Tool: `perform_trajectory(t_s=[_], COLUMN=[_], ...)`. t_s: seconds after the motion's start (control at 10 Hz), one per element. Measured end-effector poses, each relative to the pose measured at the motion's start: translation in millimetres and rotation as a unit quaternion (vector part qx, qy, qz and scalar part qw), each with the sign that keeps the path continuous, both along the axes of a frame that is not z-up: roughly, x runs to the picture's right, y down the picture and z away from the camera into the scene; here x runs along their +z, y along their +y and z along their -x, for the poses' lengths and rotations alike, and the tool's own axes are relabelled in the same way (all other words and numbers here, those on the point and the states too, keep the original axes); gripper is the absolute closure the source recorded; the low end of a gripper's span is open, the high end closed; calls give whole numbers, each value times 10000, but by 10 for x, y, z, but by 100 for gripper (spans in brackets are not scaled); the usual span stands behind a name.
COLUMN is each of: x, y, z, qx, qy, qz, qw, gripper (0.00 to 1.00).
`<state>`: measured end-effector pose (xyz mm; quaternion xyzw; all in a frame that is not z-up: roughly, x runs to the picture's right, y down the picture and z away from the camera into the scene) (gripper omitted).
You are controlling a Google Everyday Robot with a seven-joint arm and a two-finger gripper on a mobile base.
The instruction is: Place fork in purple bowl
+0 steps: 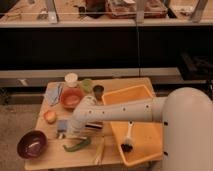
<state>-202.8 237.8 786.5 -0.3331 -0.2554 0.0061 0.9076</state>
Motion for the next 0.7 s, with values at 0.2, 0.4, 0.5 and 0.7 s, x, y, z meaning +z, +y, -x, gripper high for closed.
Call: perform_trajectory(t_s=[0.2,0.4,0.5,0.7], x=[20,40,49,76], y=[21,43,55,87], z=[5,5,6,17], qx=[-7,-12,-17,-34], qy=[1,6,9,13], qz=[26,61,75,98], qw=[10000,10000,10000,9999], gripper=[46,46,46,46])
